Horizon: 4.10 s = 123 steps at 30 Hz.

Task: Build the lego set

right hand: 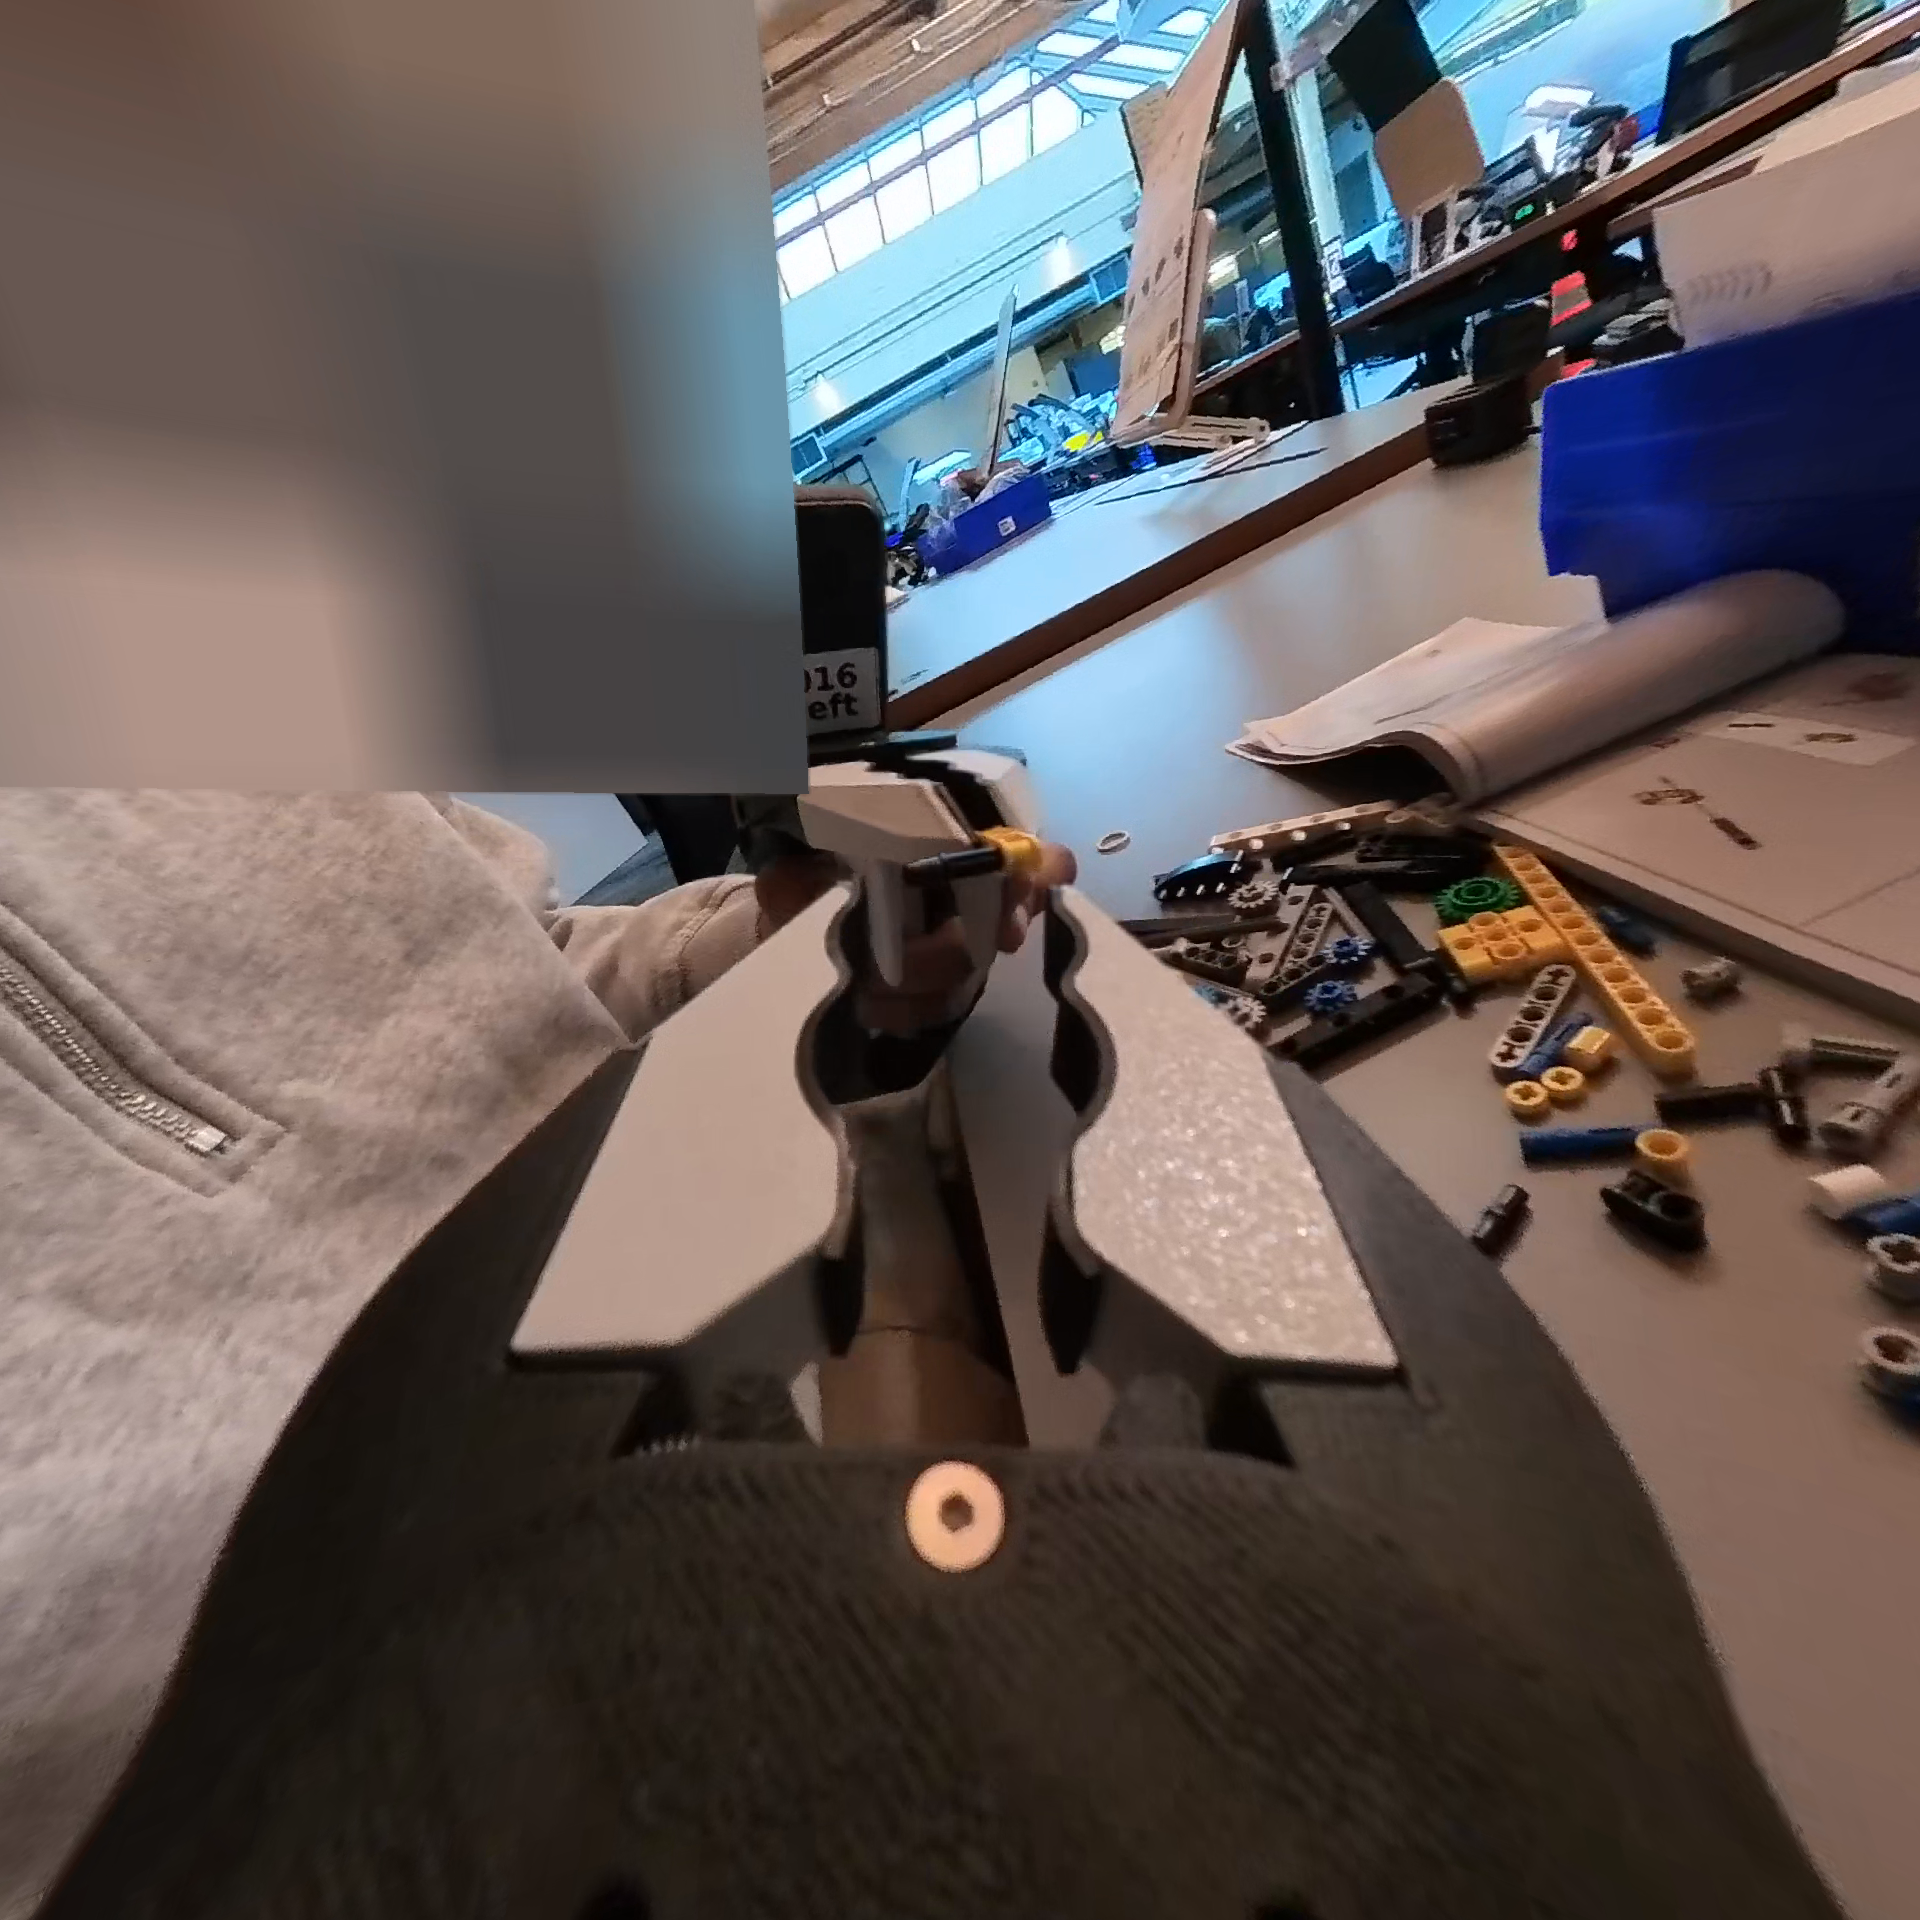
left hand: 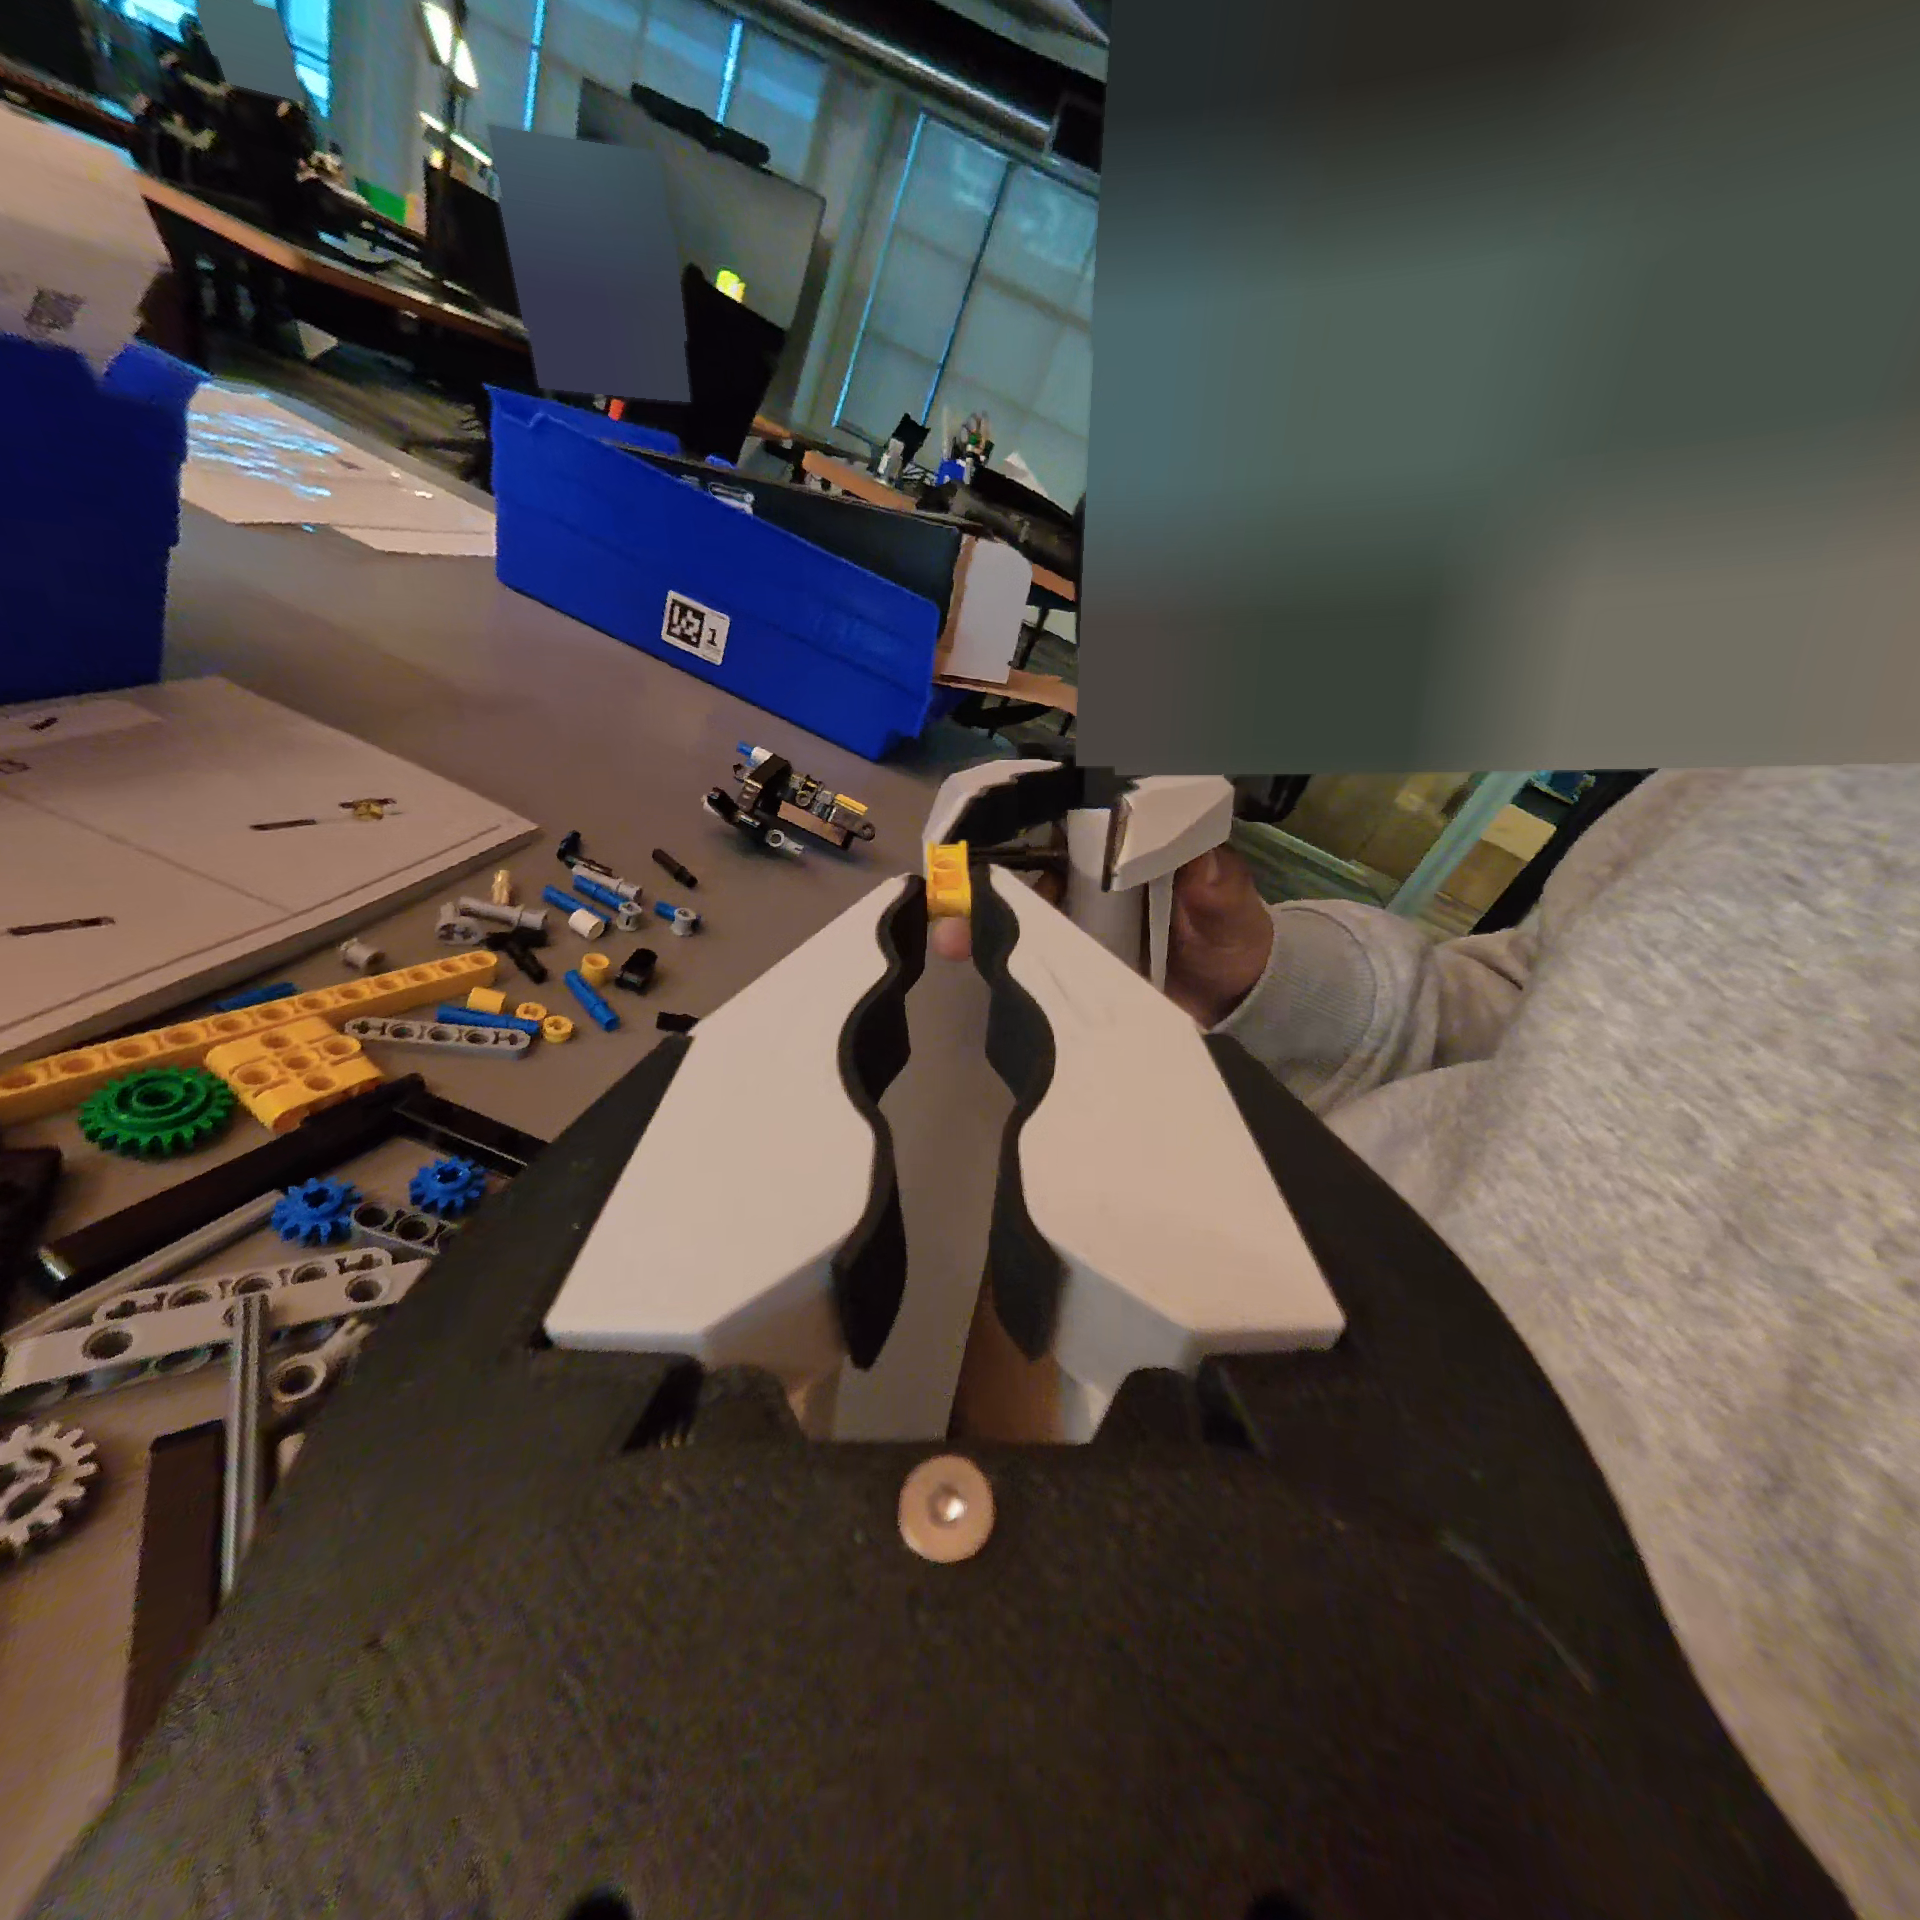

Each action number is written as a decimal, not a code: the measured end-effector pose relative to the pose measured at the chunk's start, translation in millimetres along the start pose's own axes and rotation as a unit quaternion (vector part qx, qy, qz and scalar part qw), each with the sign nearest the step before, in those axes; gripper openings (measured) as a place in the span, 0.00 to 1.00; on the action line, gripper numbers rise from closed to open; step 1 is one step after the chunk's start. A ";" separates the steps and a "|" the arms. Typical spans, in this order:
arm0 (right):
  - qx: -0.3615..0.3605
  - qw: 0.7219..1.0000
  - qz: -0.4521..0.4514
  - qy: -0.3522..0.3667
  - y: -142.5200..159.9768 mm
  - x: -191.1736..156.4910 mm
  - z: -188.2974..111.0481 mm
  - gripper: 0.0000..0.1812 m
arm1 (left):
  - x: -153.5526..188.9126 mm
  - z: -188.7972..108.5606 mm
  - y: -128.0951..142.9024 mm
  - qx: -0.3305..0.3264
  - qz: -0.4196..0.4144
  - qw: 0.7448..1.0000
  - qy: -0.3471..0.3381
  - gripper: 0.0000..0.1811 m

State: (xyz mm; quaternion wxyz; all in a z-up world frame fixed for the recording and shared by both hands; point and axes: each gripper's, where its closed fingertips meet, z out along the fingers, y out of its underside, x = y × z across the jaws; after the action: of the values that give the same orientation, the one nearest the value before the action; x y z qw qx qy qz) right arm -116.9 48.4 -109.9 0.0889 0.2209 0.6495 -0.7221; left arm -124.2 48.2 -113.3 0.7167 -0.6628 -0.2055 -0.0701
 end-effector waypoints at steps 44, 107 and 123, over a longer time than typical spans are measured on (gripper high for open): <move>-0.037 0.996 -0.016 -0.073 7.9 -24.1 -1.7 0.13 | 27.7 -3.7 11.2 -0.036 0.026 0.994 0.095 0.04; -0.029 0.999 -0.033 0.032 8.9 11.3 -3.7 0.14 | -2.3 -3.4 0.5 -0.004 0.019 1.000 0.003 0.04; -0.067 0.996 -0.041 0.046 21.7 14.7 3.1 0.11 | -6.8 -1.6 1.0 -0.006 0.006 1.000 -0.005 0.04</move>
State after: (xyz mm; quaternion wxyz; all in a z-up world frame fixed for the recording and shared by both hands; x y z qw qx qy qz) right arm -121.5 44.6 -135.6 0.0435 0.2203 0.7082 -0.6694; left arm -129.7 45.6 -116.9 0.7121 -0.6683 -0.2054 -0.0637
